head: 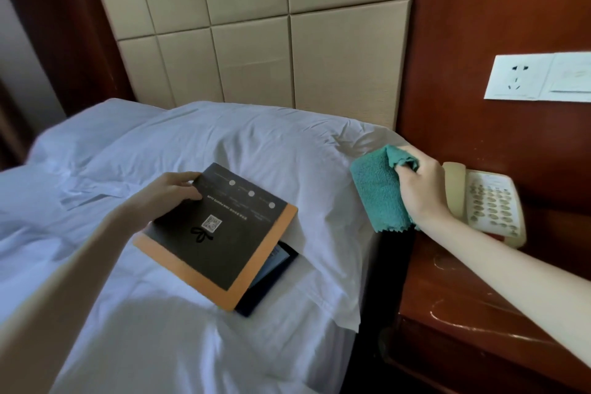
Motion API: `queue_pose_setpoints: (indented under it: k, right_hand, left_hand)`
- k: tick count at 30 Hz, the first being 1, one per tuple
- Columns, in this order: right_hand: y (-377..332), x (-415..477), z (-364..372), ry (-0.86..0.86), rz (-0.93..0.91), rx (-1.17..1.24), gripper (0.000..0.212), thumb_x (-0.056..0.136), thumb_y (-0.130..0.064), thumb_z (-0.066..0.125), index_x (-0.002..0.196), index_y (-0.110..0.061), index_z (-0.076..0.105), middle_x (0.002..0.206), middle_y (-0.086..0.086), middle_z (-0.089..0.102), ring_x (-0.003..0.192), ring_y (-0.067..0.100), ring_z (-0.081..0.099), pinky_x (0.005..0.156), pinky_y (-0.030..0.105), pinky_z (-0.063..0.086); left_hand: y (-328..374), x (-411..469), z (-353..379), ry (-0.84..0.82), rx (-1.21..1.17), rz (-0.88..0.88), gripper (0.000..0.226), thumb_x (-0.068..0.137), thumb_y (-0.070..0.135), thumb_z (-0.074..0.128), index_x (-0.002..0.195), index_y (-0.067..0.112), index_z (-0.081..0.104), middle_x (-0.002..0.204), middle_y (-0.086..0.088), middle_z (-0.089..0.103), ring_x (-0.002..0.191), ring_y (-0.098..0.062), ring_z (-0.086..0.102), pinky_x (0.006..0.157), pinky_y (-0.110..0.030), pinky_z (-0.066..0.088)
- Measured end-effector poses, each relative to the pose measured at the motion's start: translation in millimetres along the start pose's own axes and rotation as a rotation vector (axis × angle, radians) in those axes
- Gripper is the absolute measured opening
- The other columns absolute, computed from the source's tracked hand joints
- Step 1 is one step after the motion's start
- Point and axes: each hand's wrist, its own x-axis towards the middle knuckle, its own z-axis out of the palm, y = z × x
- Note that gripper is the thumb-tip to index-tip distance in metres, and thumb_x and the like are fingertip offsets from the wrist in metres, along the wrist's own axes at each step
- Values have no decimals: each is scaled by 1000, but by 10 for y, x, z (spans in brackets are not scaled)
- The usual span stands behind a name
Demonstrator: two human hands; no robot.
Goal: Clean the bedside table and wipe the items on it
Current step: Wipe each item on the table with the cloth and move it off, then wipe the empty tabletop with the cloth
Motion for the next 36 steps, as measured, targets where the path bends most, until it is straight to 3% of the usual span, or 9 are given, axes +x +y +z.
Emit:
queue_pose_setpoints:
  k: [2, 4, 7, 13, 18, 21, 24, 29, 36]
  right_hand:
    - [-4, -17, -18, 3, 0, 0, 32, 87, 3, 48, 108, -9, 69, 94, 2, 66, 79, 9, 56, 60, 4, 36]
    - [-4, -38, -36, 2, 3, 5, 33, 87, 4, 47, 107, -11, 69, 93, 1, 66, 76, 3, 55, 58, 4, 37]
    - [8, -66, -63, 8, 10, 5, 33, 87, 3, 47, 108, -10, 68, 96, 1, 67, 80, 7, 56, 61, 3, 37]
    - [71, -73, -171, 12, 37, -3, 31, 88, 1, 47, 108, -10, 68, 95, 0, 65, 80, 6, 55, 63, 10, 38]
    - [167, -78, -355, 36, 53, -31, 29, 88, 3, 47, 105, -9, 68, 82, -1, 61, 72, 14, 53, 57, 19, 38]
    - [222, -114, -545, 63, 74, -34, 30, 88, 3, 46, 100, -14, 67, 84, 9, 63, 73, 17, 54, 62, 28, 39]
    - [285, -133, -784, 144, 75, -96, 31, 87, 3, 46, 96, -17, 67, 82, -3, 61, 71, -4, 55, 55, 8, 37]
    - [463, -160, -1246, 231, 131, -146, 31, 87, 2, 46, 93, -19, 68, 85, 3, 65, 72, 8, 54, 58, 21, 38]
    - [557, -344, -1905, 350, 163, -183, 33, 90, 1, 46, 97, -24, 67, 87, -17, 64, 75, -15, 57, 56, 4, 40]
  left_hand:
    - [27, -10, 42, -5, 210, 0, 28, 88, 10, 58, 105, 32, 66, 86, 13, 70, 77, -11, 67, 65, -21, 42]
    - [39, -8, 99, 25, 379, 46, 36, 88, 10, 60, 122, 21, 59, 104, 5, 61, 90, -16, 60, 72, -27, 42]
    - [113, -38, 193, 153, 457, 169, 39, 86, 9, 64, 125, 12, 58, 123, -10, 54, 104, -23, 58, 86, -32, 44]
    - [446, -136, 434, 282, 280, 386, 26, 91, 9, 57, 116, 15, 60, 110, 0, 63, 86, -11, 61, 61, -15, 44]
    - [847, -184, 837, 178, 214, 510, 26, 94, 15, 56, 120, 15, 59, 104, 4, 64, 88, -12, 62, 70, -10, 45]
    - [1041, -168, 1172, 85, 207, 594, 26, 95, 15, 55, 120, 13, 58, 105, 3, 64, 89, -11, 62, 71, -7, 45]
    - [1189, -138, 1533, 8, 150, 650, 24, 94, 12, 55, 117, 10, 61, 104, 0, 65, 90, -14, 63, 71, -7, 45]
    - [1410, -88, 2150, -133, 115, 746, 22, 93, 11, 54, 113, 10, 62, 102, 2, 65, 89, -10, 62, 73, -4, 43]
    - [1677, -86, 2973, -336, 126, 817, 24, 94, 18, 53, 116, 14, 61, 107, 5, 66, 93, -8, 61, 73, -2, 41]
